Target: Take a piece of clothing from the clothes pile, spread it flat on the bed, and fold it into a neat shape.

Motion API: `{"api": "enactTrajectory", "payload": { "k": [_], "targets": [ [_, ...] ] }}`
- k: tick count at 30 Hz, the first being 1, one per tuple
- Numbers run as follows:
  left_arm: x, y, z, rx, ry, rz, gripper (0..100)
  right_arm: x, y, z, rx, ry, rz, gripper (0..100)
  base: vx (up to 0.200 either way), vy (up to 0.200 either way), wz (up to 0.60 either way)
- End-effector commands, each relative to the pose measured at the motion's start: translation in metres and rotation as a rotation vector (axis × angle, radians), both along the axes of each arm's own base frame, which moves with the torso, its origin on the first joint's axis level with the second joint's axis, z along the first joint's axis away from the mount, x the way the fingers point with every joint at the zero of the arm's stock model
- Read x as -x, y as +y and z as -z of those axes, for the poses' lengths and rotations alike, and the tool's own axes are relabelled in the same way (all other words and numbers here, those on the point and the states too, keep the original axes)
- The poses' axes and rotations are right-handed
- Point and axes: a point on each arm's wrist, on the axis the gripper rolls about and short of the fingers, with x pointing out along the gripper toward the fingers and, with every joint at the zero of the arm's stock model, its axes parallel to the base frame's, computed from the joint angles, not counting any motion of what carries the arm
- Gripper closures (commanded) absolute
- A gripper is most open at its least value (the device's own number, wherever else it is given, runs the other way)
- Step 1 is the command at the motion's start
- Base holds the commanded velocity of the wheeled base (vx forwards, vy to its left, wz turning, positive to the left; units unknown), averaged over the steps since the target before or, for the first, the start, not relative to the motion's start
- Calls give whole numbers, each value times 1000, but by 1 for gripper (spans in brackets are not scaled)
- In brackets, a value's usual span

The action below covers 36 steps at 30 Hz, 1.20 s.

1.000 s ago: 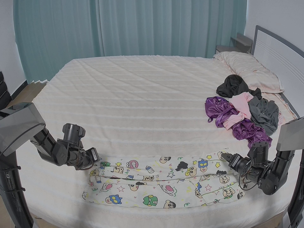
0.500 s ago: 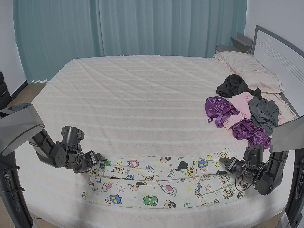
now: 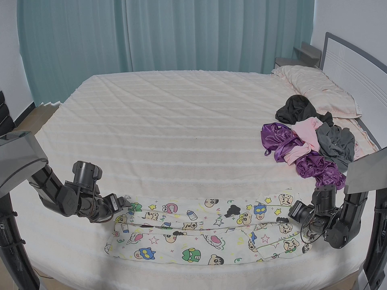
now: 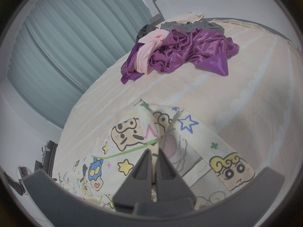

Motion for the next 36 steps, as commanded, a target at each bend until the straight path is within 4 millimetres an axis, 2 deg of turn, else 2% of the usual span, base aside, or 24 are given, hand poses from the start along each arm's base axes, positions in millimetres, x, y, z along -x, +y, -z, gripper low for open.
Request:
{"api": "enactTrajectory", "payload": {
  "k": [1,6,7,14,20,25,30,36],
  "targets": [
    [4,1,-5,1,-8,0,0,1,-3,-6,-3,-17,12,100,0,0,0],
    [6,1,-8,2,-14,0,0,4,-4,-4,0,-2,11,100,0,0,0],
    [6,1,-8,2,-16,0,0,4,-4,-4,2,-1,10,0,0,0,0],
    [10,4,-22,13,-53,-2,0,8,-5,-6,2,2,9,0,0,0,0],
    [26,9,-53,29,-107,13,0,15,-10,-32,5,-73,18,0,0,0,0],
    [42,13,-79,52,-133,48,0,20,-13,-39,22,-90,12,0,0,0,0],
    [45,13,-86,25,-161,79,0,20,-13,-39,22,-89,12,0,0,0,0],
    [42,11,-82,20,-154,97,0,21,-13,-39,22,-89,12,0,0,0,0]
  ]
}}
